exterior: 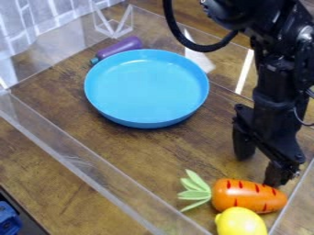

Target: Move the carrot to the left side

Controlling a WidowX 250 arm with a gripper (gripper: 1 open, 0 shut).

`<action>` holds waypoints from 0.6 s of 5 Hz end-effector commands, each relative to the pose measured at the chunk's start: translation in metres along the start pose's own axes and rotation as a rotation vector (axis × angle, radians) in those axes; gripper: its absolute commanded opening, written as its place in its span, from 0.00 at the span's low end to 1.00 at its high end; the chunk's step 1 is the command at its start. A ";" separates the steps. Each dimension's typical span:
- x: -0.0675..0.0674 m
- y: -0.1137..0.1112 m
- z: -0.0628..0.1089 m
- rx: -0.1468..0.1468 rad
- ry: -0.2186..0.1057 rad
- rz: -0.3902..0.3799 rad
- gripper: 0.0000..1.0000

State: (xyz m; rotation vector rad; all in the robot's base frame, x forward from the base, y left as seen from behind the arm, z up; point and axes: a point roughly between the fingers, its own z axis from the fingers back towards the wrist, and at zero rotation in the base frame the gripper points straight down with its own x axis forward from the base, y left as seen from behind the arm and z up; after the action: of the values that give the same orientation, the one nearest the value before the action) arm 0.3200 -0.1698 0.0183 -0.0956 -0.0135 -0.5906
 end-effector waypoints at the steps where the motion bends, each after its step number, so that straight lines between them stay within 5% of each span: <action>1: -0.014 -0.015 -0.006 -0.017 0.068 -0.040 1.00; 3: -0.021 -0.017 -0.006 -0.022 0.112 -0.068 1.00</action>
State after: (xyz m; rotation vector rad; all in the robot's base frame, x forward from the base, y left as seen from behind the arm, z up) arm 0.3071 -0.1688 0.0188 -0.0885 0.0542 -0.6281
